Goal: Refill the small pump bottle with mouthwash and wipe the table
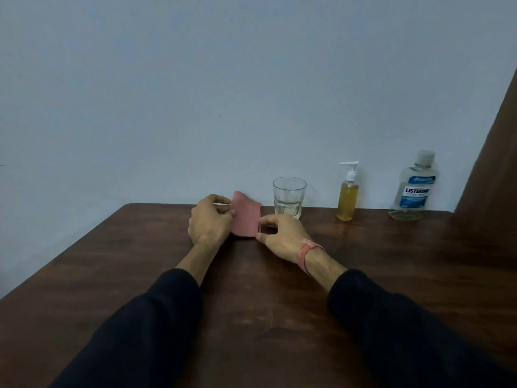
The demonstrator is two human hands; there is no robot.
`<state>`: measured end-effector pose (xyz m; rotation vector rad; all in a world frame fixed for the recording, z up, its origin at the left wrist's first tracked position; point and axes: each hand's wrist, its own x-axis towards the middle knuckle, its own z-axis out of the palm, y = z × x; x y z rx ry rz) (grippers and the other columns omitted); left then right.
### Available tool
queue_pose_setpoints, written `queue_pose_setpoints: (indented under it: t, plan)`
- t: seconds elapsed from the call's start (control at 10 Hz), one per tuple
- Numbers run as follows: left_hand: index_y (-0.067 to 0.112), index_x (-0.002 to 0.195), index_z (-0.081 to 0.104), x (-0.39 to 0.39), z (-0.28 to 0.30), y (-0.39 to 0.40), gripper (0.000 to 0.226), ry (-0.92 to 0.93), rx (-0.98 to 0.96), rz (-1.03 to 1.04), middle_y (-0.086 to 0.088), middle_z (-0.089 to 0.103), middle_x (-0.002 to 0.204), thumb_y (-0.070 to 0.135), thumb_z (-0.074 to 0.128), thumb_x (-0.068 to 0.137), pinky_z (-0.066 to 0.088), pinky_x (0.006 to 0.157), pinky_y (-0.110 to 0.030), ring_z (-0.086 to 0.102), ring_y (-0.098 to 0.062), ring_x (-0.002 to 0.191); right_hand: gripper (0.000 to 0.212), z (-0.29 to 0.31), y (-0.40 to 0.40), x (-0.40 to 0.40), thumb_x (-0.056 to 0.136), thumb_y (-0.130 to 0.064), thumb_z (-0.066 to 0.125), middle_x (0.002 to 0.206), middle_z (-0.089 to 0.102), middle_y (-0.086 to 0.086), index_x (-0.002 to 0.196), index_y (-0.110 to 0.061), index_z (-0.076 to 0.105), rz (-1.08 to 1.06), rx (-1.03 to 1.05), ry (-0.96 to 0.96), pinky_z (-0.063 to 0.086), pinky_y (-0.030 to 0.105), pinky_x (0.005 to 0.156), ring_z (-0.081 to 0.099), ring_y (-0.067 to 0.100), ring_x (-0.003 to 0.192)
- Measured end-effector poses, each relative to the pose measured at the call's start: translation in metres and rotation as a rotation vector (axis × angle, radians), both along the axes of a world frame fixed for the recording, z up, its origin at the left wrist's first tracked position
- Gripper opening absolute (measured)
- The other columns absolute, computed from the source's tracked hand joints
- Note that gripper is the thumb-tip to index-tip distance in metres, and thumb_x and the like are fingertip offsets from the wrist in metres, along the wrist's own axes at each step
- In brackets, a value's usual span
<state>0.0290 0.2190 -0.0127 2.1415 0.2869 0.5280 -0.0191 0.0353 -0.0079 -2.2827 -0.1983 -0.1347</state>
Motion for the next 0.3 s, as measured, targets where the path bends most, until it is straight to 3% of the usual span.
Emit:
queue_pose_setpoints:
  t: [0.1, 0.3]
  plan:
    - [0.036, 0.112, 0.079, 0.009, 0.001, -0.001, 0.021, 0.047, 0.031, 0.048, 0.015, 0.076, 0.098, 0.035, 0.090, 0.095, 0.065, 0.099, -0.040, 0.081, -0.021, 0.117, 0.041, 0.000, 0.002, 0.005, 0.098, -0.023, 0.076, 0.144, 0.068, -0.003, 0.138, -0.020, 0.072, 0.015, -0.031, -0.011, 0.038, 0.020, 0.108, 0.059, 0.014, 0.136]
    - [0.033, 0.120, 0.085, -0.017, 0.010, -0.002, 0.036, -0.023, 0.129, 0.143, 0.006, 0.086, 0.122, 0.055, 0.090, 0.092, 0.063, 0.101, -0.043, 0.081, -0.025, 0.117, 0.042, 0.004, -0.009, -0.018, 0.099, -0.028, 0.076, 0.146, 0.063, -0.005, 0.140, -0.028, 0.068, 0.011, 0.050, 0.032, 0.046, 0.025, 0.108, 0.060, 0.016, 0.135]
